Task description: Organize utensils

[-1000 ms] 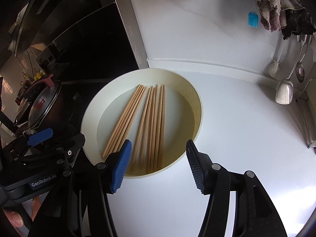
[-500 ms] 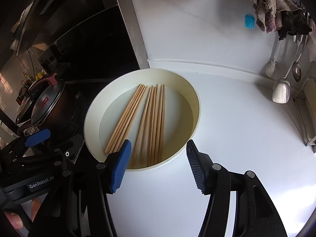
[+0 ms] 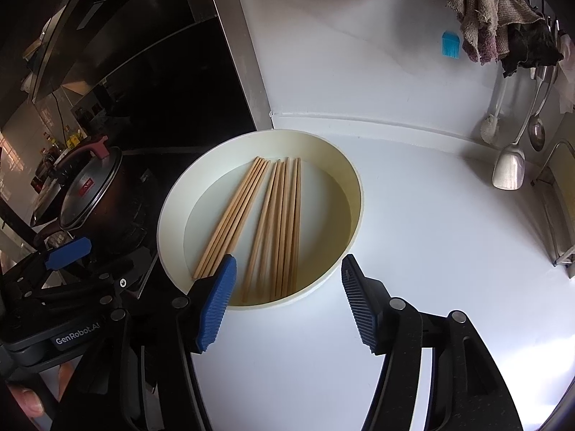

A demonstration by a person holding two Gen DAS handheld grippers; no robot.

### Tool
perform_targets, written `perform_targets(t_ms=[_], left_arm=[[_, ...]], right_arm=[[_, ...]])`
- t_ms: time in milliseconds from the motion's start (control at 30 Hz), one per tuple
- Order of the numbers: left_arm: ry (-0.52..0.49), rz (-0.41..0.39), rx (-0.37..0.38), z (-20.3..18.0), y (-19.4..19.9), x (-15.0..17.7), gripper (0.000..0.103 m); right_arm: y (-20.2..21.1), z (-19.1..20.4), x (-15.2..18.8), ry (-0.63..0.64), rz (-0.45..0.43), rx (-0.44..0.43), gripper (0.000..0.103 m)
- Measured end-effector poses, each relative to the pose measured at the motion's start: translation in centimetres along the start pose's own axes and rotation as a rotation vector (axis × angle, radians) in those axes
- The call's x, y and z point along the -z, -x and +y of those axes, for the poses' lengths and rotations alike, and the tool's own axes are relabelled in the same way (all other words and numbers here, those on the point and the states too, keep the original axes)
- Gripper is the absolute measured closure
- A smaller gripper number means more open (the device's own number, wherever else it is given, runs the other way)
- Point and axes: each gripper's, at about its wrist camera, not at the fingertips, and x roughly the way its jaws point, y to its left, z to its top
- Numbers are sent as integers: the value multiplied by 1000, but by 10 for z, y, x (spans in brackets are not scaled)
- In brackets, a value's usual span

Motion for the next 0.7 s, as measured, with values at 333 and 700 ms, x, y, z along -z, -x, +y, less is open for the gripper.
perform_targets(t_ms=[333, 700], left_arm=[[15, 8, -22, 2, 0, -1, 7], [27, 14, -30, 5, -5, -4, 7]], right_arm=[[0, 0, 1, -2, 2, -1, 45], [-3, 1, 0, 2, -1, -1, 45]])
